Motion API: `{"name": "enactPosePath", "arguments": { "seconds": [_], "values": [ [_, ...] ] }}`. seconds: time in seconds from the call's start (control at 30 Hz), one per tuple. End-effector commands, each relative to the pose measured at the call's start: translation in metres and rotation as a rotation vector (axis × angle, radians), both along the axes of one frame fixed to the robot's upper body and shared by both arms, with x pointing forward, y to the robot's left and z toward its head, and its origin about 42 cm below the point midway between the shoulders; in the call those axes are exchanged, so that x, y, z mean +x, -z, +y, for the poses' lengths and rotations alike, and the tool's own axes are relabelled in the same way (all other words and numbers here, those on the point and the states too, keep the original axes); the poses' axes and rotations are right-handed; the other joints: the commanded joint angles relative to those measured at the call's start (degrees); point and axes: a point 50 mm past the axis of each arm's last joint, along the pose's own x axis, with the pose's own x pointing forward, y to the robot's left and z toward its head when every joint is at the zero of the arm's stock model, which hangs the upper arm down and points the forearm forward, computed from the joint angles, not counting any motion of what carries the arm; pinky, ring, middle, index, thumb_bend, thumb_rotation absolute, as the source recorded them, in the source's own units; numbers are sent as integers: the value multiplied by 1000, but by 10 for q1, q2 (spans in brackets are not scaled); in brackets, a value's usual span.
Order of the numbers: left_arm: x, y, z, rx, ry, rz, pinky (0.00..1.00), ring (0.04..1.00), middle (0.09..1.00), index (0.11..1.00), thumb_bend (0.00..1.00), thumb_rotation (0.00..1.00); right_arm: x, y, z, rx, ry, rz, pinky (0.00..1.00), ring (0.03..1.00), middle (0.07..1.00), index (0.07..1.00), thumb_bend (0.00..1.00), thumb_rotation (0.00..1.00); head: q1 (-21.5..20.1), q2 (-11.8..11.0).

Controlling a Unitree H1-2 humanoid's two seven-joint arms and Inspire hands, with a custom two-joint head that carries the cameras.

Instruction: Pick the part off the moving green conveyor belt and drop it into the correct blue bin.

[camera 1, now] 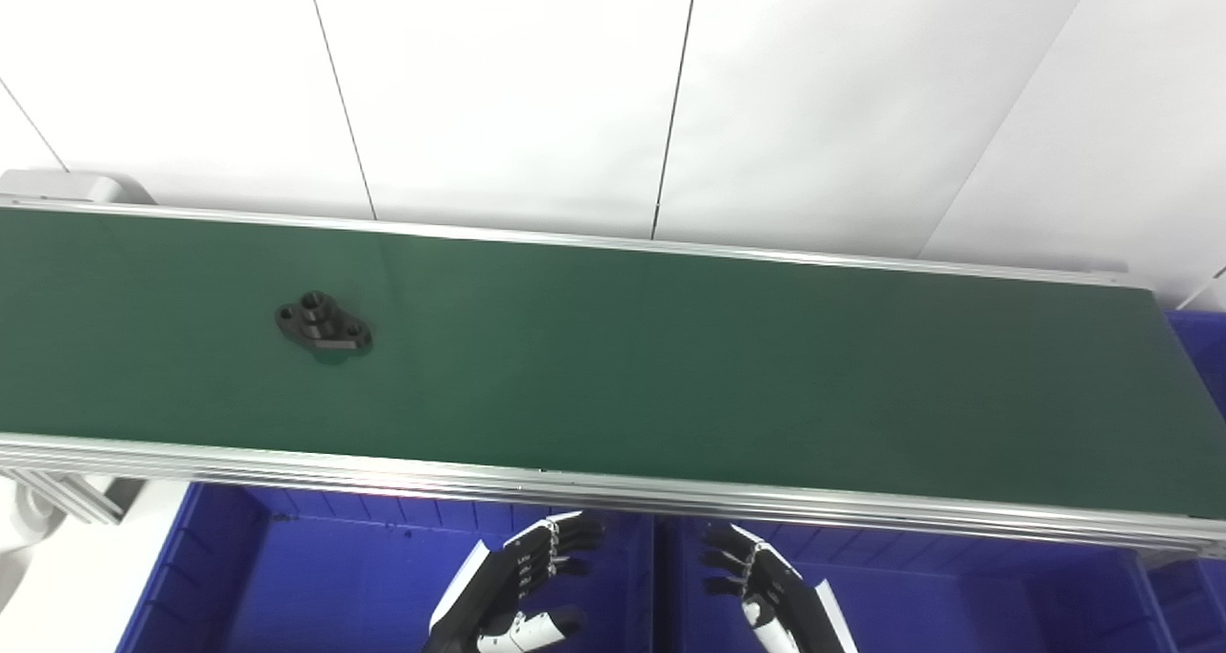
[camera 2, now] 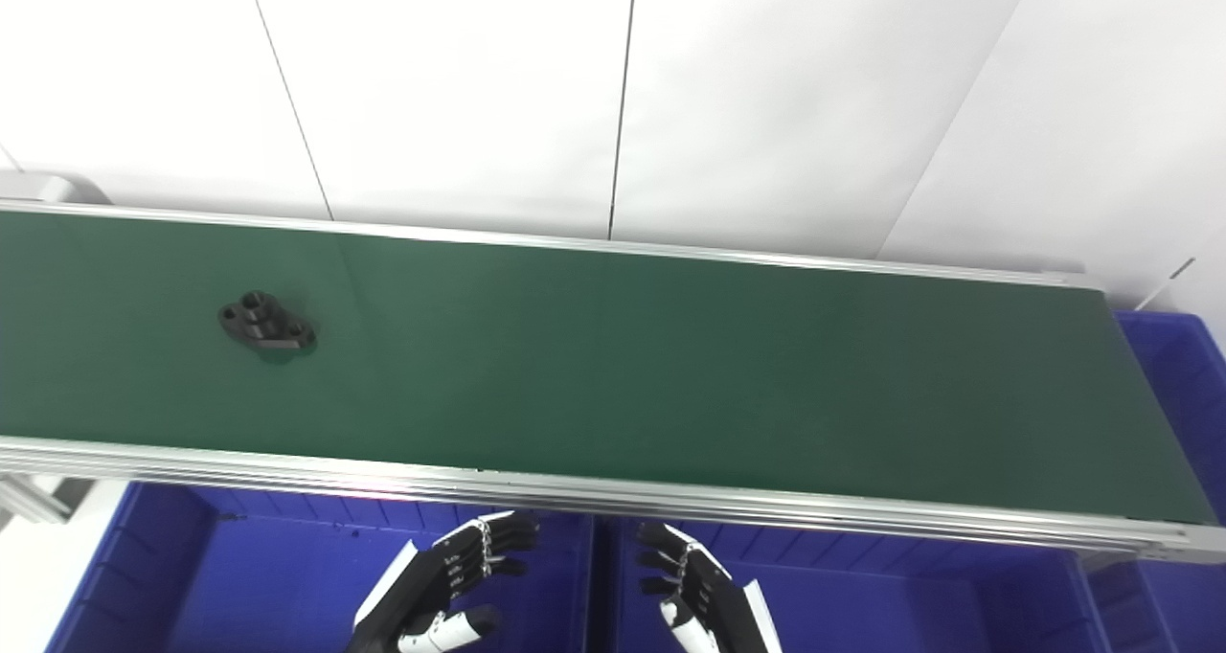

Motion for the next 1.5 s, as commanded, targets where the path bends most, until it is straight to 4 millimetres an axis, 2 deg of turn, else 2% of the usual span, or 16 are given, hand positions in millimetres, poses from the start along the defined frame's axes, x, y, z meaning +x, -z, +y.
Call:
{"name": "enactPosePath", "arguments": {
  "seconds": [0.0,0.2,0.4,0.63,1.1,1.33,1.47],
  "values": [
    [7,-4,-2,0,-1,-36,721,807,810,772,897,630,6,-3,2,7,-19,-19,699,793,823,808,862,827,2,-6],
    [7,1,-3,13,8,-20,726,808,809,771,908,640,6,5,0,3,-16,7,699,786,816,820,877,824,11,-40],
    [9,5,-5,12,14,-6,711,790,797,756,872,622,6,9,-3,32,-15,25,713,794,819,804,890,800,18,-54],
    [10,6,-7,8,16,-2,720,794,795,755,876,624,8,8,-5,29,-27,20,693,799,828,786,892,804,18,-46],
    [8,-2,-9,-3,11,-31,708,795,798,757,870,617,4,-3,-8,61,-36,-21,693,788,822,790,841,705,21,-14],
    [6,-5,-9,0,7,-42,721,805,804,761,908,627,-1,-34,-5,71,-93,-129,681,777,802,806,865,671,16,-4],
    [5,-4,-8,-18,5,-31,730,808,807,766,902,606,-3,-59,-3,68,-96,-217,663,761,795,812,902,669,12,-1]
  ]
}}
